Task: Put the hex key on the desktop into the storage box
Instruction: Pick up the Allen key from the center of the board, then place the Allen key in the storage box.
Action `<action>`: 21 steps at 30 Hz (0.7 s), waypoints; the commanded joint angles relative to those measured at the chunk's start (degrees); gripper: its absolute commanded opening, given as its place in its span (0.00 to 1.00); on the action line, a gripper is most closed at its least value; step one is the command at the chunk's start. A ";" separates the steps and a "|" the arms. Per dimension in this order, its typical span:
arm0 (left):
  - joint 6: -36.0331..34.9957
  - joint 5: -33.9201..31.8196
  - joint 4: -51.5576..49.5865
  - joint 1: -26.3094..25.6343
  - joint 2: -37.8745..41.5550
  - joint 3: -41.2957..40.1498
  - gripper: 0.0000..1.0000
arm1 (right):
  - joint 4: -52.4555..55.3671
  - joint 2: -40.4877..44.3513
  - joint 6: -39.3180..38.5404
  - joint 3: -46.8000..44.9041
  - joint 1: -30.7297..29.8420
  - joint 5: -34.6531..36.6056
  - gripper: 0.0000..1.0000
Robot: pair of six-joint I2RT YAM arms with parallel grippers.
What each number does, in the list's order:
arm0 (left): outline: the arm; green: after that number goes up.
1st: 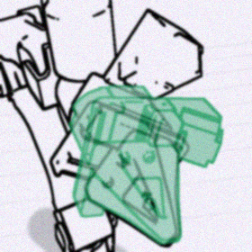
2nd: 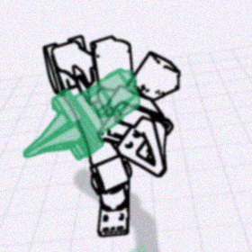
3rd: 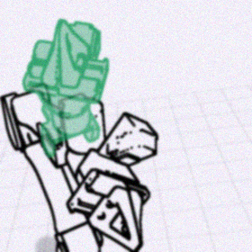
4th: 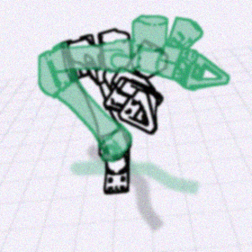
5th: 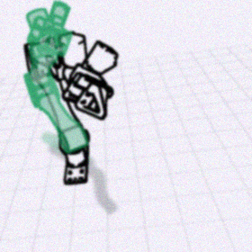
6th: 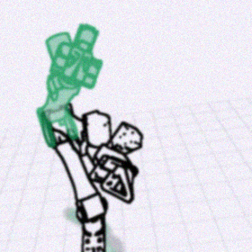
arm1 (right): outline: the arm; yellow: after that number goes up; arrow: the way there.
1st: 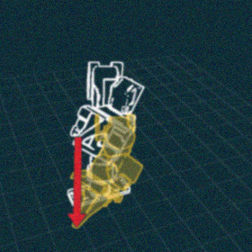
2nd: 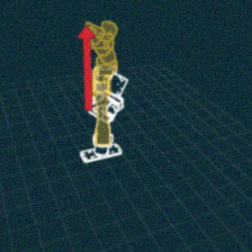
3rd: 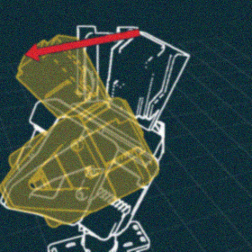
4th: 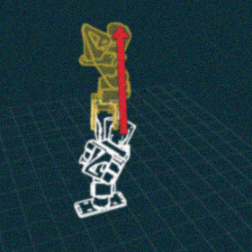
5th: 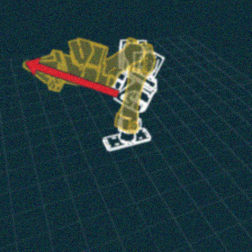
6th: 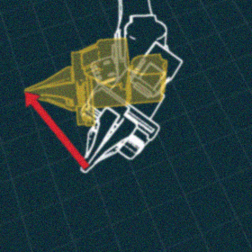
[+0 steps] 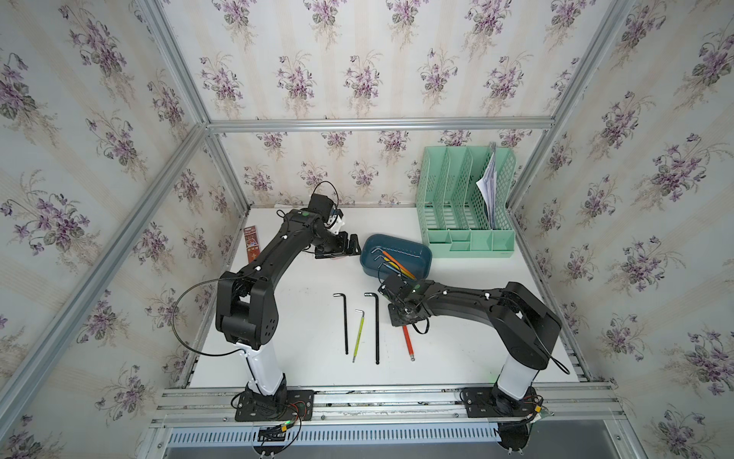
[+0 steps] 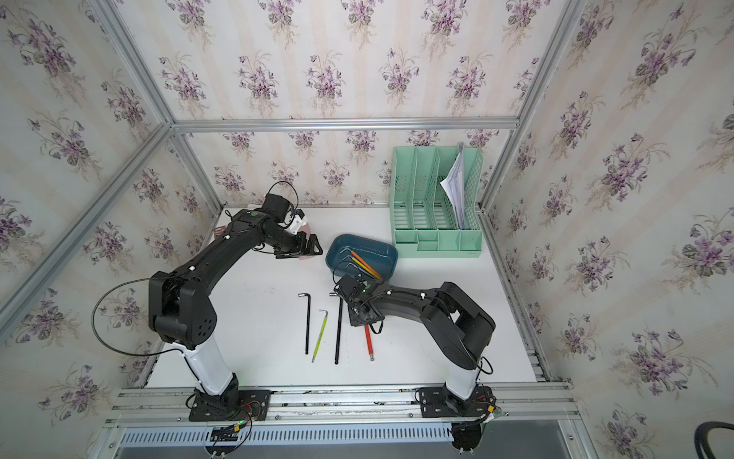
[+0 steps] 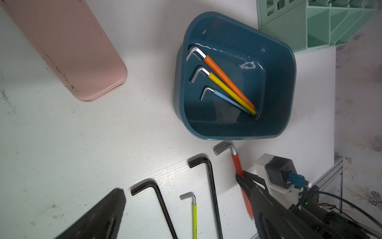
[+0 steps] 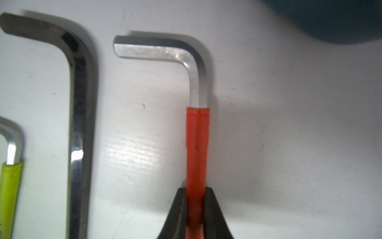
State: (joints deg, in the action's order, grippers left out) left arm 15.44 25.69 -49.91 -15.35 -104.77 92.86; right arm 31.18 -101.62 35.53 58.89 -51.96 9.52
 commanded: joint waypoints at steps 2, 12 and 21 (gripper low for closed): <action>-0.27 -0.14 0.01 0.06 0.31 0.00 0.99 | 5.39 2.32 -1.19 -0.12 0.34 3.72 0.00; -0.31 -0.36 0.02 0.06 0.45 -0.12 0.99 | 5.47 10.39 -5.62 2.61 2.51 5.24 0.00; -0.26 -0.38 0.23 0.23 0.20 -0.20 0.99 | 4.94 11.88 -16.47 9.58 8.64 4.90 0.00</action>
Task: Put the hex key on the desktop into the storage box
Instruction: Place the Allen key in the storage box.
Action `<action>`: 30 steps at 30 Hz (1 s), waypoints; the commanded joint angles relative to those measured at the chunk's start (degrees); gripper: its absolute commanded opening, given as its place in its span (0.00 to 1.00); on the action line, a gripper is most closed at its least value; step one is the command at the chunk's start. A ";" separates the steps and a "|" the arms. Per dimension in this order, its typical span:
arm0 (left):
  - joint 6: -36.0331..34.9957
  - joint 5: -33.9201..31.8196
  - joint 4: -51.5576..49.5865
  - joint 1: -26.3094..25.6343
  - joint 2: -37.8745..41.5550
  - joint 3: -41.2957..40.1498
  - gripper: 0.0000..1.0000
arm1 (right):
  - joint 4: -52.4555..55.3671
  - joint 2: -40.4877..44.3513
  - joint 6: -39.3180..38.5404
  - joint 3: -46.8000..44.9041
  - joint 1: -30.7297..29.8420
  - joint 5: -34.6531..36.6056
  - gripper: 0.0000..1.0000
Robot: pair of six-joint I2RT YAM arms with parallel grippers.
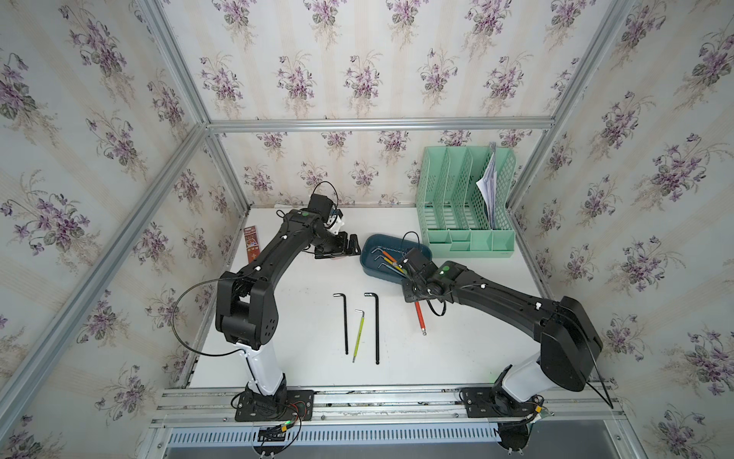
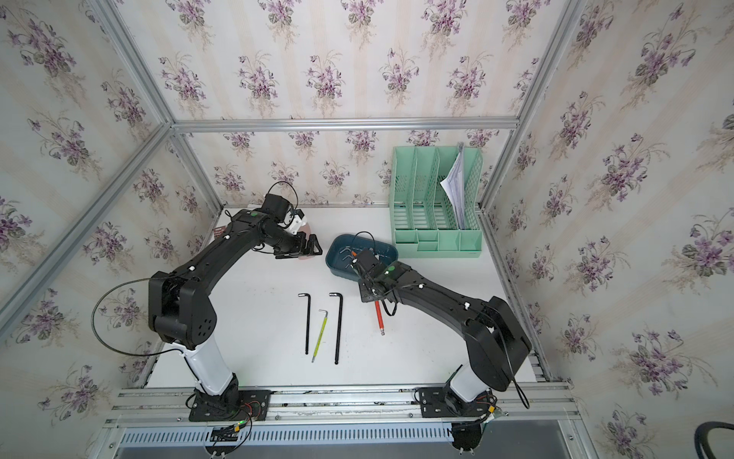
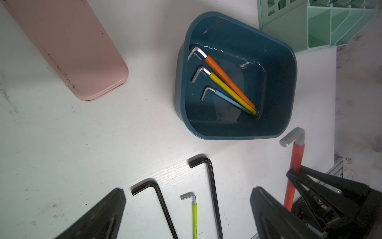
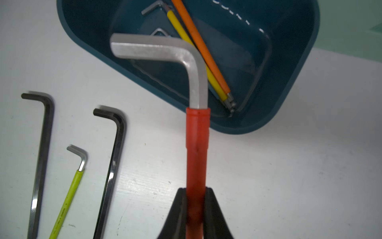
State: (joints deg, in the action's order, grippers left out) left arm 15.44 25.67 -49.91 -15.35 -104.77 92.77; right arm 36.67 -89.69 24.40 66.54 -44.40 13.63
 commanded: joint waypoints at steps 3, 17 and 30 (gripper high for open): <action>-0.20 -0.35 0.34 0.46 0.35 -0.06 0.99 | -0.37 -1.76 -10.03 5.74 2.86 1.19 0.00; 1.32 -2.25 2.71 3.01 3.16 -2.59 0.99 | -0.65 -16.29 -27.35 26.96 6.61 0.92 0.00; 2.31 -2.12 4.18 4.46 4.33 -3.87 0.99 | -4.10 -31.48 -35.96 38.06 7.73 2.58 0.00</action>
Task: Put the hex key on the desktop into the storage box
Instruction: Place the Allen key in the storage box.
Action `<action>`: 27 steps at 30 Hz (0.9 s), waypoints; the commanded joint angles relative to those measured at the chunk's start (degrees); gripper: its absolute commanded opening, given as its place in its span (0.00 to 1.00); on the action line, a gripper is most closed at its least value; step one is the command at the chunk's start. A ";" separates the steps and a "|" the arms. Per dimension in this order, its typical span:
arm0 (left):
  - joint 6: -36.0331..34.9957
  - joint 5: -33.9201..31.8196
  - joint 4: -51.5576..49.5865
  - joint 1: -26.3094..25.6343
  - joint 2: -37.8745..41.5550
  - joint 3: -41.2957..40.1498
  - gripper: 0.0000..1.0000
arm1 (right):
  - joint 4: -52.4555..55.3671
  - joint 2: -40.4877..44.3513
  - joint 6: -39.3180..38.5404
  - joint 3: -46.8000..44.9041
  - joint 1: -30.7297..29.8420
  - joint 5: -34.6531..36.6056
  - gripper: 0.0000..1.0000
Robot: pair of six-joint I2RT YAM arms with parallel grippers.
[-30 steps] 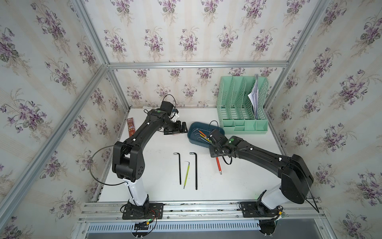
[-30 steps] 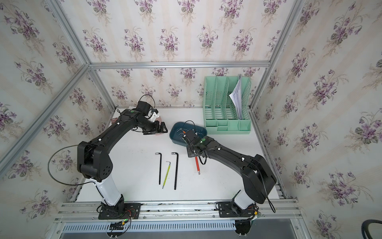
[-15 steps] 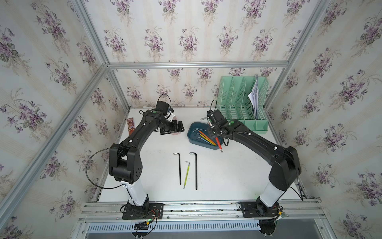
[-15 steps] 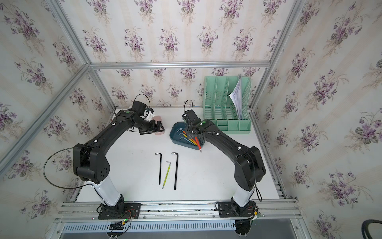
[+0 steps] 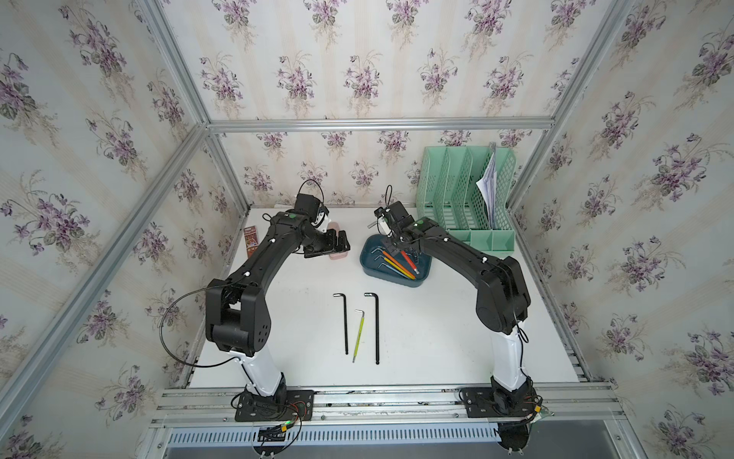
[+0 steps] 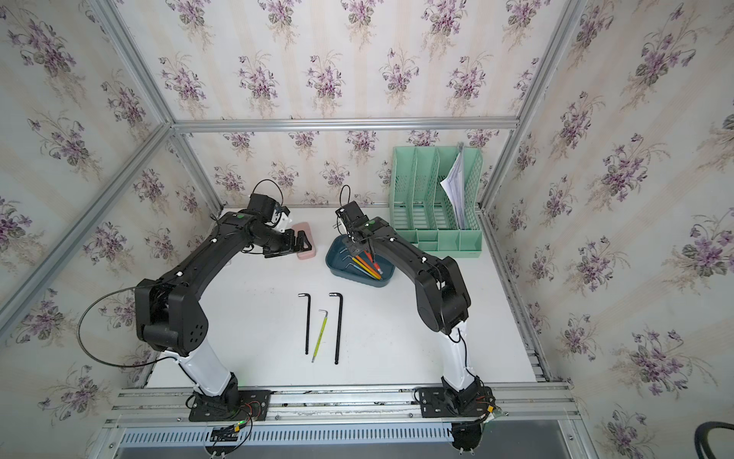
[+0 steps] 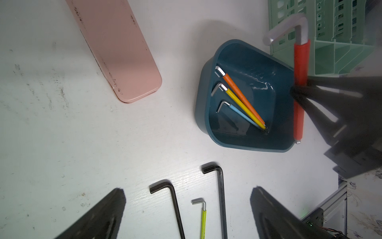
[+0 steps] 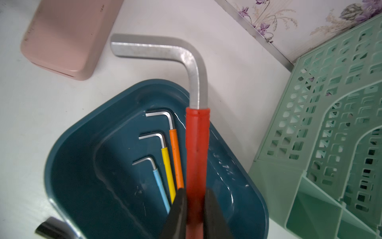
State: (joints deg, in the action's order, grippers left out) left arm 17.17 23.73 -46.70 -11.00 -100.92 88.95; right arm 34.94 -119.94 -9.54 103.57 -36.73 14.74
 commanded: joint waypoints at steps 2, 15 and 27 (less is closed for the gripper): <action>0.66 -0.35 1.17 0.21 0.63 -0.23 0.99 | -2.44 -2.62 -2.11 0.94 0.08 0.99 0.00; 0.94 0.09 1.64 0.56 0.24 -0.53 0.99 | -4.44 -1.88 -1.97 -5.07 0.08 1.08 0.00; 1.03 0.24 1.87 0.68 0.23 -0.64 0.99 | -3.84 -2.67 0.02 -6.42 0.06 1.24 0.18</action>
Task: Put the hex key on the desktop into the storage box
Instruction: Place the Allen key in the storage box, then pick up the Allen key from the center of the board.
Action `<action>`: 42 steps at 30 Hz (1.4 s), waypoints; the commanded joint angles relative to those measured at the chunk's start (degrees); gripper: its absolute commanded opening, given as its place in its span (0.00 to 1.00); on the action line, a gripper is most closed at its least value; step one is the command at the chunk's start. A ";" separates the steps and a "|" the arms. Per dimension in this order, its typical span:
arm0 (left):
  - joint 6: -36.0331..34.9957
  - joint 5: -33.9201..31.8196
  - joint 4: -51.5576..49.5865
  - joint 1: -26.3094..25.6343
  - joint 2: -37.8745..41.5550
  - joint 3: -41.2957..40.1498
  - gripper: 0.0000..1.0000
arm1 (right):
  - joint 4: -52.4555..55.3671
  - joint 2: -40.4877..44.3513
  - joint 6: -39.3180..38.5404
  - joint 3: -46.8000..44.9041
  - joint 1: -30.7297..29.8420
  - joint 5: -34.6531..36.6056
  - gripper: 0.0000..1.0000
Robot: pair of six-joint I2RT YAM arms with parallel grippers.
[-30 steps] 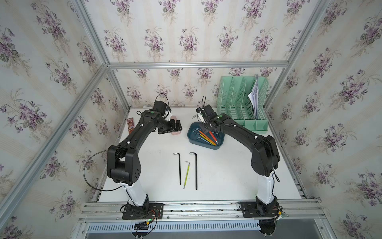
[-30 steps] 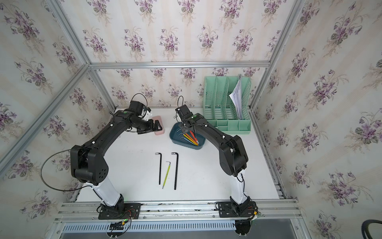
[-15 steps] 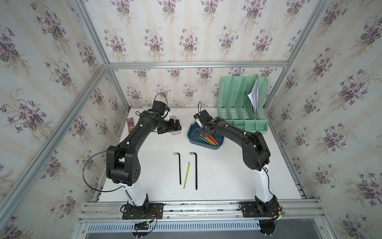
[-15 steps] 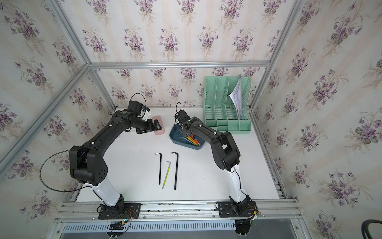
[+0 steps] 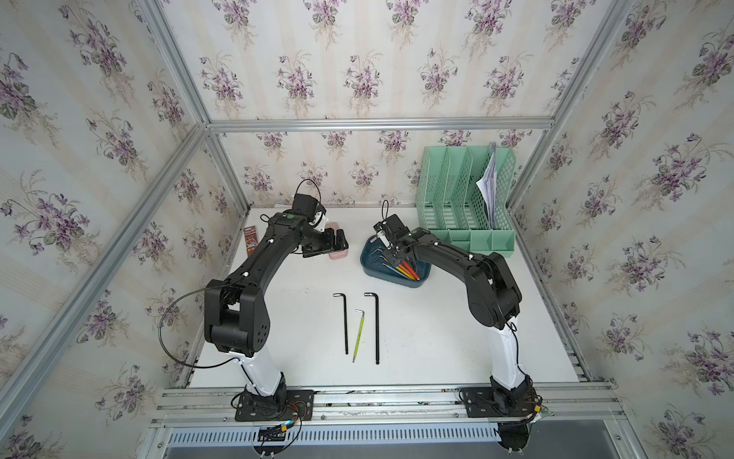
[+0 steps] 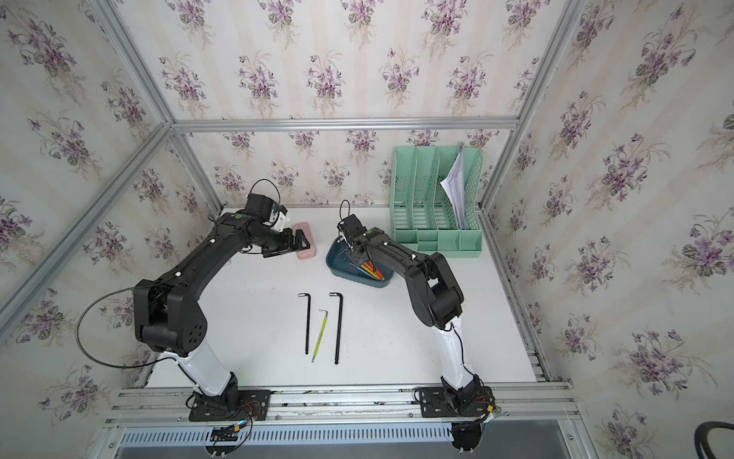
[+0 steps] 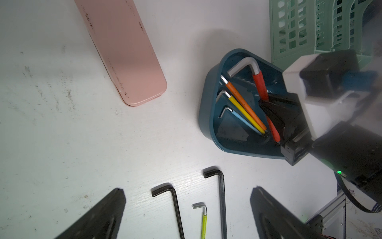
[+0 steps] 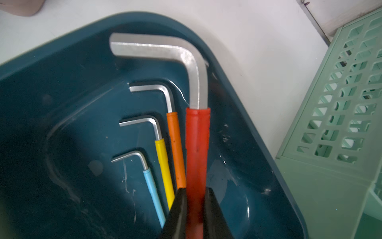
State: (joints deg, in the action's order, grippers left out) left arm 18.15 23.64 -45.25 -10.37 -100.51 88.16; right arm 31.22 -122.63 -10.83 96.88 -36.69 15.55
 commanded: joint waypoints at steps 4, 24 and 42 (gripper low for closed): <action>-0.04 0.18 0.48 0.02 -0.10 0.01 0.99 | 0.19 0.92 2.36 0.25 -0.03 0.88 0.29; 0.09 0.69 0.54 0.00 -0.56 0.11 0.99 | -9.76 33.48 32.17 -26.81 -0.26 -15.13 0.49; 0.12 1.49 -0.05 0.05 -1.66 0.83 0.99 | -0.77 21.81 45.59 -29.18 -18.91 -3.73 0.66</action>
State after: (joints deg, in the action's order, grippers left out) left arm 18.44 24.67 -45.23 -10.37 -102.00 88.49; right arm 28.75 -99.29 31.83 66.59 -54.94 9.91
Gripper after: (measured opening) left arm 0.992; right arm 0.661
